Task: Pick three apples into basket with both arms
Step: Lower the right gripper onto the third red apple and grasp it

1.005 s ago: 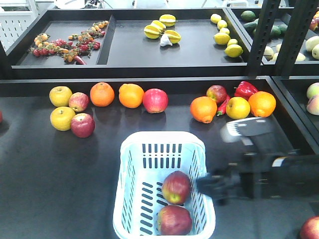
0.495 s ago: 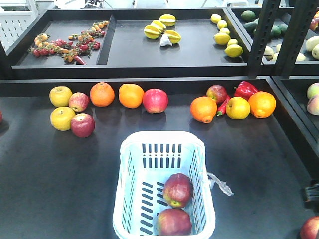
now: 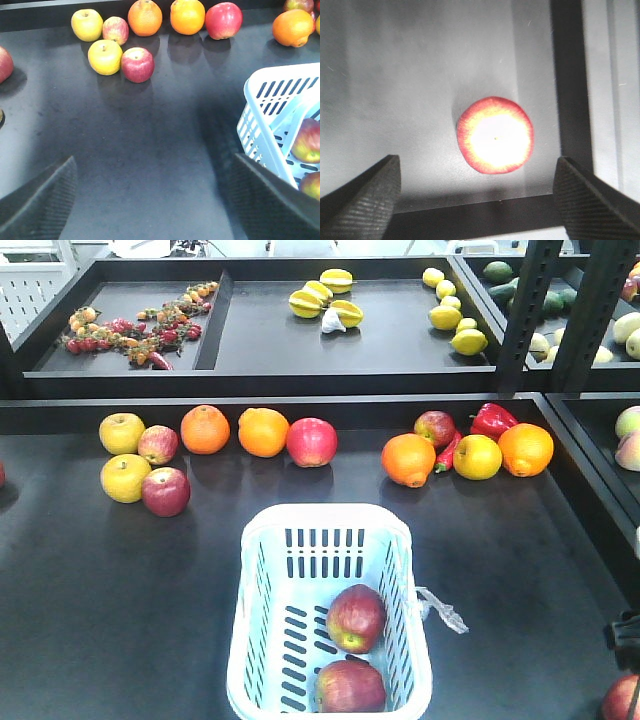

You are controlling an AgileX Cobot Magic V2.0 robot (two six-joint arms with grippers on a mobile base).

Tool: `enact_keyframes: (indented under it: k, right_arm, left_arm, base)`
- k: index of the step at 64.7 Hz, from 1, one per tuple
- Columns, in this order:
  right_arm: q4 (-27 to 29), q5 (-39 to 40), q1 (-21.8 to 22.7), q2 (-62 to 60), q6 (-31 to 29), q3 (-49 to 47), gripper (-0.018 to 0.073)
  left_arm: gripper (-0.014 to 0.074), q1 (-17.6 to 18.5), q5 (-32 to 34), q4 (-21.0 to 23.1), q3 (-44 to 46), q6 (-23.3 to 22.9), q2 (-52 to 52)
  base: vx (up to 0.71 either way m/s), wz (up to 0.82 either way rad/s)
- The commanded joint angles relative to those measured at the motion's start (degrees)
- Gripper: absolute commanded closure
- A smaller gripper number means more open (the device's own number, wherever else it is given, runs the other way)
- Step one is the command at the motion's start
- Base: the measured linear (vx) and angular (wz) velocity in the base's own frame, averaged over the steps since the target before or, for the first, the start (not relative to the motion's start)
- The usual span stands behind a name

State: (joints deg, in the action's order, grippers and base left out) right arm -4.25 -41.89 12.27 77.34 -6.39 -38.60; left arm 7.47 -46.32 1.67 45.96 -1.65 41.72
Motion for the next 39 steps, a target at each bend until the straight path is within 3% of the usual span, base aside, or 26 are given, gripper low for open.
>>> enact_keyframes:
  k: [1,22,39]
  right_arm:
    - [-1.76,1.97,0.42,1.74,0.0,-1.48,-0.0045]
    - [-7.75,3.94,0.42,8.33,5.89,-1.48,-0.0045]
    - [-7.99,7.59,0.42,11.7,6.89,-1.48,-0.0043]
  left_arm:
    - [0.0006,-0.14,3.42,0.41,1.49,-0.59,-0.06]
    - [0.0006,-0.14,3.42,0.41,1.49,-0.59,-0.06]
    - [0.0006,-0.14,3.42,0.41,1.49,-0.59,-0.06]
  base:
    - [0.0,0.0]
    - [0.0,0.0]
    - [0.0,0.0]
